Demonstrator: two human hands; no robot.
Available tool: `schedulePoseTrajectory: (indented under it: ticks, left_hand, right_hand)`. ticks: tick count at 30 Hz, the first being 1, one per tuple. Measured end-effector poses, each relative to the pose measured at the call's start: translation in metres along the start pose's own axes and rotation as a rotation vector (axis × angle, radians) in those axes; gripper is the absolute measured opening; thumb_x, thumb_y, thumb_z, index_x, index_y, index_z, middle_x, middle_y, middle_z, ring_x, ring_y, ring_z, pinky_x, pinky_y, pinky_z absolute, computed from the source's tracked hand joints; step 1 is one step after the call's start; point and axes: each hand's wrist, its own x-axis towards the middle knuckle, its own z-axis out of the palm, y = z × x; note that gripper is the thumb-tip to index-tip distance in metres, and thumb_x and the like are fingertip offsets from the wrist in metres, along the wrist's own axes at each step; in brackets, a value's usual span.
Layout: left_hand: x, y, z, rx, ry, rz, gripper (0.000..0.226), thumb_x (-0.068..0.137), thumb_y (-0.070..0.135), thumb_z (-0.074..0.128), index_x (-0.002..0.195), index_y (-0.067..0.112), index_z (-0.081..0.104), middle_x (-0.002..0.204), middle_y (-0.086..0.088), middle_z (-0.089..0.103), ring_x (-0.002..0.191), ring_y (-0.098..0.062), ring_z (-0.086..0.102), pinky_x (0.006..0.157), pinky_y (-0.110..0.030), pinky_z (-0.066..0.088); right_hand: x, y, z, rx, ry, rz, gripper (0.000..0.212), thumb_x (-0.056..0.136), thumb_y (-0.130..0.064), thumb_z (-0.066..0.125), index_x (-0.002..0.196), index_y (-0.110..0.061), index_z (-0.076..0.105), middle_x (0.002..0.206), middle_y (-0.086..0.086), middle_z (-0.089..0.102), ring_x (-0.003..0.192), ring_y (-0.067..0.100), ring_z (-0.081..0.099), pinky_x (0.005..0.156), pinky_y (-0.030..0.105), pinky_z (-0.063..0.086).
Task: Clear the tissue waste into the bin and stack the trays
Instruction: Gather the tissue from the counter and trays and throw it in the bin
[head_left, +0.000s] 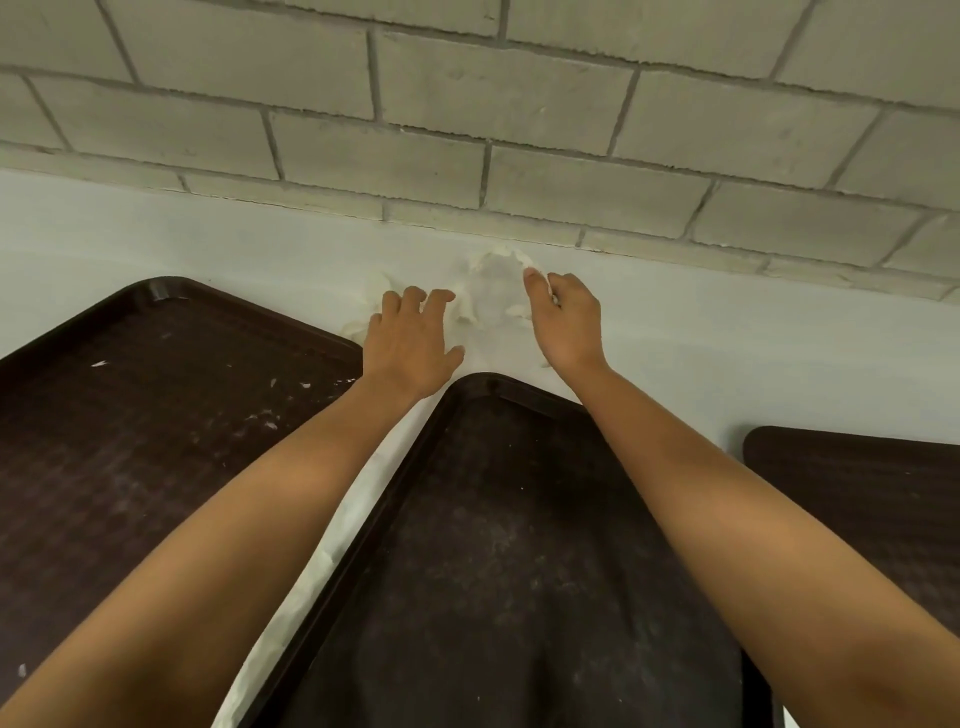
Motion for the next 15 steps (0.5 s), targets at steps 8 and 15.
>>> schedulePoseTrajectory:
  ticks: [8, 15]
  left_hand:
    - [0.013, 0.013, 0.017, 0.132, -0.106, -0.08, 0.049, 0.097, 0.041, 0.038, 0.14, 0.021, 0.027, 0.134, -0.012, 0.037, 0.122, -0.03, 0.035, 0.089, -0.037, 0.041]
    - [0.019, 0.006, 0.03, 0.122, -0.128, -0.036, 0.036, 0.099, 0.025, 0.037, 0.129, 0.007, 0.04, 0.126, -0.015, 0.04, 0.116, -0.034, 0.039, 0.089, -0.037, 0.042]
  right_hand:
    - [-0.005, 0.006, -0.008, 0.126, 0.059, 0.166, 0.058, 0.096, -0.044, 0.041, 0.053, -0.006, 0.035, 0.062, 0.016, 0.044, 0.062, 0.018, 0.043, 0.056, 0.024, 0.035]
    - [-0.01, 0.006, -0.007, 0.177, 0.084, 0.193, 0.034, 0.084, -0.016, 0.055, 0.055, -0.002, 0.044, 0.06, 0.013, 0.031, 0.06, 0.022, 0.031, 0.059, 0.026, 0.031]
